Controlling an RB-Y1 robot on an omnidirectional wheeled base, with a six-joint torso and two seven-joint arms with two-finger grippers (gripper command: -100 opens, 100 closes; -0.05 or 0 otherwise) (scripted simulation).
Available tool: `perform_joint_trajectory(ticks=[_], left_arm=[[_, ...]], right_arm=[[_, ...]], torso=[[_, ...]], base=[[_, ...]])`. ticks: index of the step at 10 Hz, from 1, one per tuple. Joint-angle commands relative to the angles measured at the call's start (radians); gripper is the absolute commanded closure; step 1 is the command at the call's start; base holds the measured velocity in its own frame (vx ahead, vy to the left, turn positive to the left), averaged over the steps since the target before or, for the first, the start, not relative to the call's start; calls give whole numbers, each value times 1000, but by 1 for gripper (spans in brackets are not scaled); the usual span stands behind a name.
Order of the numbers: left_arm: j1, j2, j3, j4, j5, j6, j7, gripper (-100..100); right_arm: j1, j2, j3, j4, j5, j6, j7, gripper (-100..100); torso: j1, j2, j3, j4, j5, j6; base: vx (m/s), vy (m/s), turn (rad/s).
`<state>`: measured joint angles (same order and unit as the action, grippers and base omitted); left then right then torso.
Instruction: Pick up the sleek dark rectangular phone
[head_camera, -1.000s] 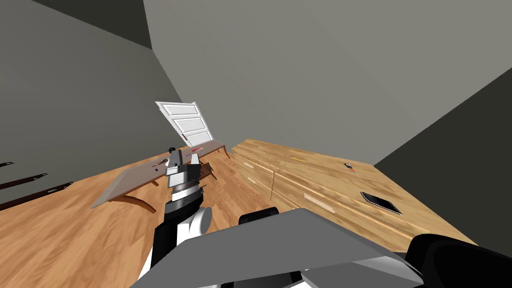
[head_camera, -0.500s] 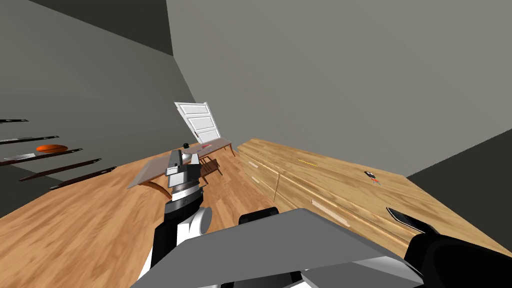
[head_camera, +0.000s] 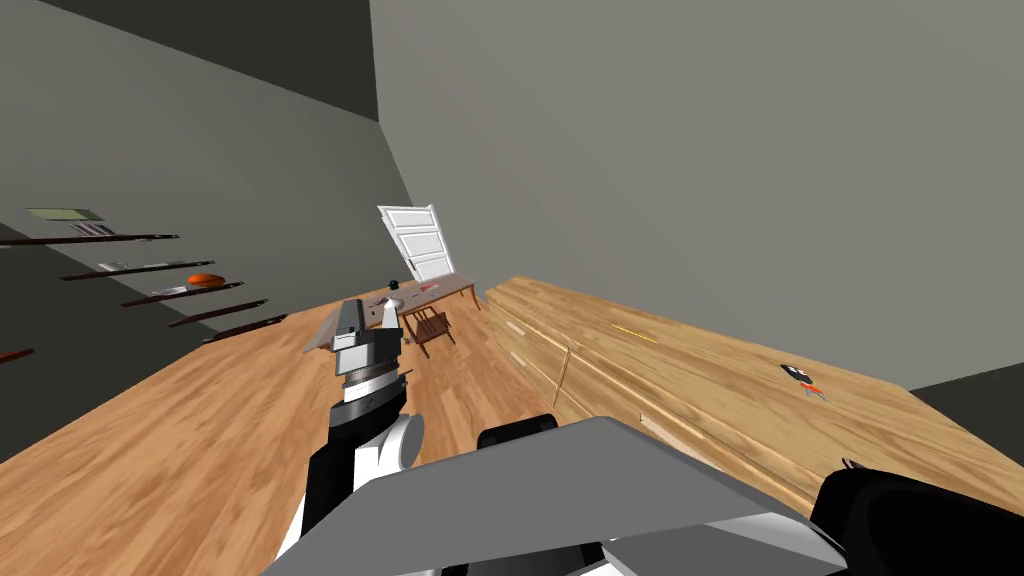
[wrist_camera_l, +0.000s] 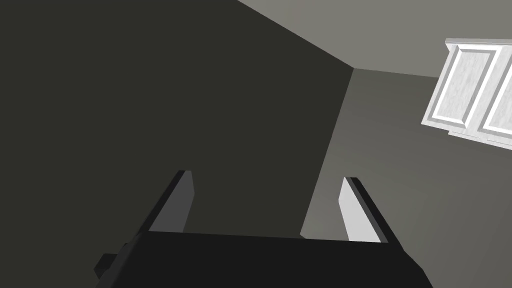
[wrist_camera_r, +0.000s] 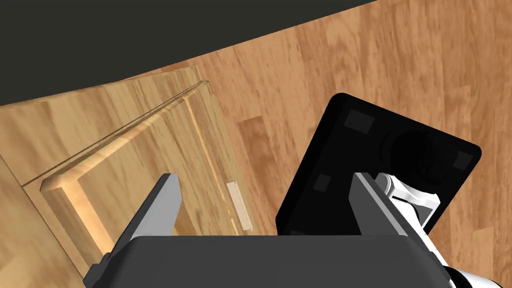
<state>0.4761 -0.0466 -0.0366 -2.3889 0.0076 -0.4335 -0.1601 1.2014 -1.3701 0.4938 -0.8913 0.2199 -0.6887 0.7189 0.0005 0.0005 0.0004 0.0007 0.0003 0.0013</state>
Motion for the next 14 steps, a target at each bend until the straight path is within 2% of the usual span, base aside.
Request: perform_joint_trajectory(ticks=[1, 4, 6, 7, 8, 9, 10, 12, 13, 14], left_arm=[[0, 0, 0, 0, 0, 0, 0, 0], [0, 0, 0, 0, 0, 0, 0, 0], [0, 0, 0, 0, 0, 0, 0, 0], [0, 0, 0, 0, 0, 0, 0, 0], [0, 0, 0, 0, 0, 0, 0, 0], [0, 0, 0, 0, 0, 0, 0, 0], [0, 0, 0, 0, 0, 0, 0, 0], [0, 0, 0, 0, 0, 0, 0, 0], [0, 0, 0, 0, 0, 0, 0, 0], [0, 0, 0, 0, 0, 0, 0, 0]], right_arm=[[-19, -46, 15, 47, 17, -17, 15, -100], [-53, -114, 25, 86, 35, -34, 37, -100], [-95, -137, 25, 88, 44, -48, 49, -100], [-110, -134, 25, 80, 46, -54, 52, -100], [-93, -137, 23, 72, 42, -45, 48, -100], [-93, -139, 22, 66, 41, -40, 48, 0], [-110, -105, 33, 68, 58, -16, 48, -100], [-128, -70, 43, 69, 76, 8, 48, -100], [-128, -70, 43, 69, 76, 8, 48, -100], [-145, -65, 50, 94, 84, -11, 47, -100]], torso=[[0, 0, 0, 0, 0, 0], [-3, -2, -1, 0, -1, 0], [-4, -3, -1, 0, -1, 0], [-5, -4, -2, -1, -2, 0], [-5, -3, -2, -1, -2, 1], [-2, -1, -1, 0, -1, 2], [0, 0, 0, 0, -1, 2], [-2, 1, 1, 1, -1, 2], [-3, 1, 1, 1, -1, 2], [-2, 1, 1, 1, -1, 2]], base=[[6, 6, 362], [21, -28, 301], [42, -66, 262], [40, -65, 209], [15, -29, 40], [5, -7, -3], [10, -26, 59], [0, -43, 71], [-2, -29, 20], [-1, -10, 1]])
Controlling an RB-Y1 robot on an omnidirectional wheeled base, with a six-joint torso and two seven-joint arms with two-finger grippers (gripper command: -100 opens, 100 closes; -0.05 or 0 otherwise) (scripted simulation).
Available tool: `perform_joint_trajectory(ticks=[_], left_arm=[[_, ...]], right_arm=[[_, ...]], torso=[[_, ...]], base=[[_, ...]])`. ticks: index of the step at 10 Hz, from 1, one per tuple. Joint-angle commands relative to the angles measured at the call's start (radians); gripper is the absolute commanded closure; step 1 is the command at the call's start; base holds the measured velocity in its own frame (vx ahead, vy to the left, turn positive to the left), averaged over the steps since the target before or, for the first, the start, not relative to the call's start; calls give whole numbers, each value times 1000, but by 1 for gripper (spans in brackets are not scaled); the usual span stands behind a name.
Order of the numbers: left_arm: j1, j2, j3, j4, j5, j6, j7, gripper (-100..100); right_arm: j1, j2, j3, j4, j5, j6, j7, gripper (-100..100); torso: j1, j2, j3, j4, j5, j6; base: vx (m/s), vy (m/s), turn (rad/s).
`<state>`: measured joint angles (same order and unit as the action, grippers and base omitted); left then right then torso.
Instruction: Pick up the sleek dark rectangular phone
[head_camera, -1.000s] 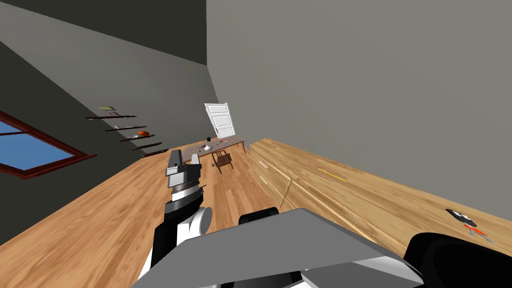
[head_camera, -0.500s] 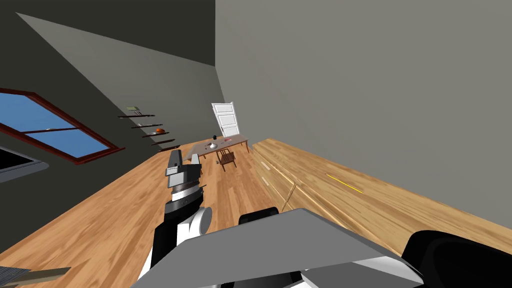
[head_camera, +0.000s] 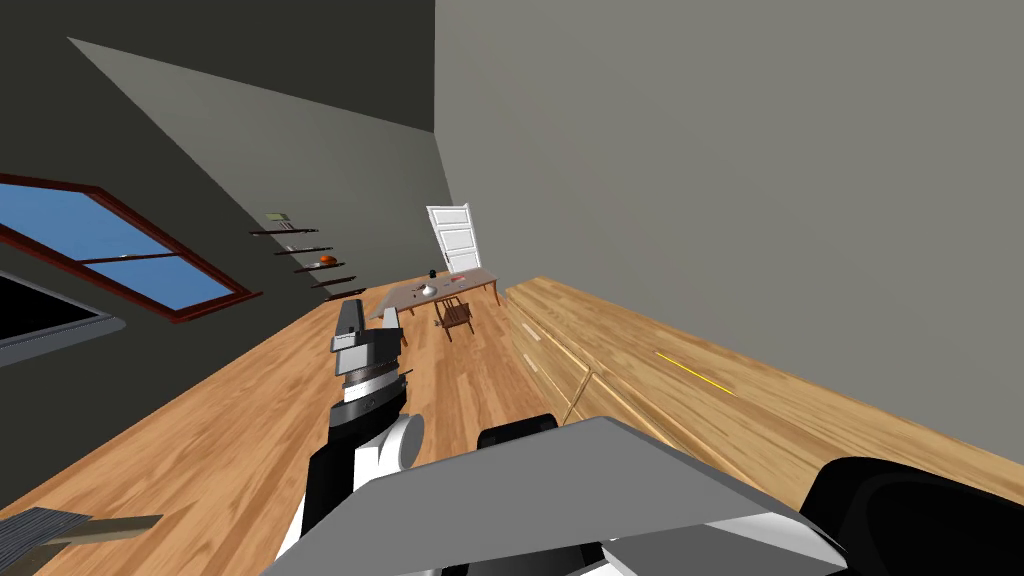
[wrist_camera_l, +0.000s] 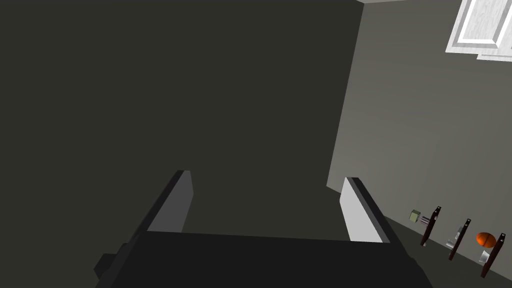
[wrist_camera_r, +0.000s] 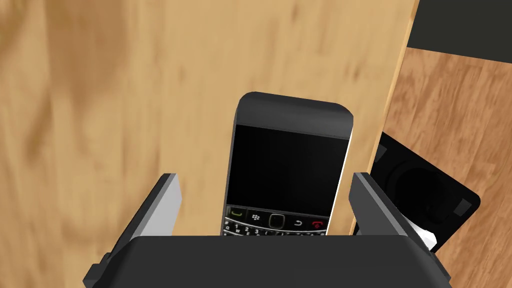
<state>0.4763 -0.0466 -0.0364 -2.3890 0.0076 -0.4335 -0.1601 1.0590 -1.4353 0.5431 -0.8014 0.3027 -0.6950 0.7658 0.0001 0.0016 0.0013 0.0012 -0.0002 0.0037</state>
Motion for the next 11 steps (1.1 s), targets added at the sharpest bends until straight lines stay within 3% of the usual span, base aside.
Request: perform_joint_trajectory(ticks=[1, 5, 6, 7, 9, 10, 11], left_arm=[[0, 0, 0, 0, 0, 0, 0, 0], [0, 0, 0, 0, 0, 0, 0, 0], [0, 0, 0, 0, 0, 0, 0, 0], [0, 0, 0, 0, 0, 0, 0, 0], [0, 0, 0, 0, 0, 0, 0, 0], [0, 0, 0, 0, 0, 0, 0, 0], [0, 0, 0, 0, 0, 0, 0, 0]], right_arm=[[0, 0, 0, 0, 0, 0, 0, 100], [1, 1, 1, 0, 0, -1, -1, 100], [0, 1, 1, 0, 0, -1, -1, 0], [29, -33, -14, -22, -21, -5, 1, 100], [49, -74, -27, -24, -42, -34, 1, 100], [58, -67, -29, -46, -42, -9, 2, 100], [60, -70, -30, -47, -44, -10, 1, 0]], torso=[[0, 0, 0, 0, 0, 0], [0, 0, 0, 0, 0, -1], [0, 0, 0, 0, 0, -1], [0, 0, 0, 0, 0, -1], [3, -1, 0, 0, 1, -1], [4, 0, 0, 0, 1, -1], [3, 0, 0, 0, 1, 0]], base=[[0, 0, 0], [0, 0, 0], [0, 0, 0], [3, 24, -61], [-2, 44, -63], [-3, 23, -12], [0, 0, 0]])
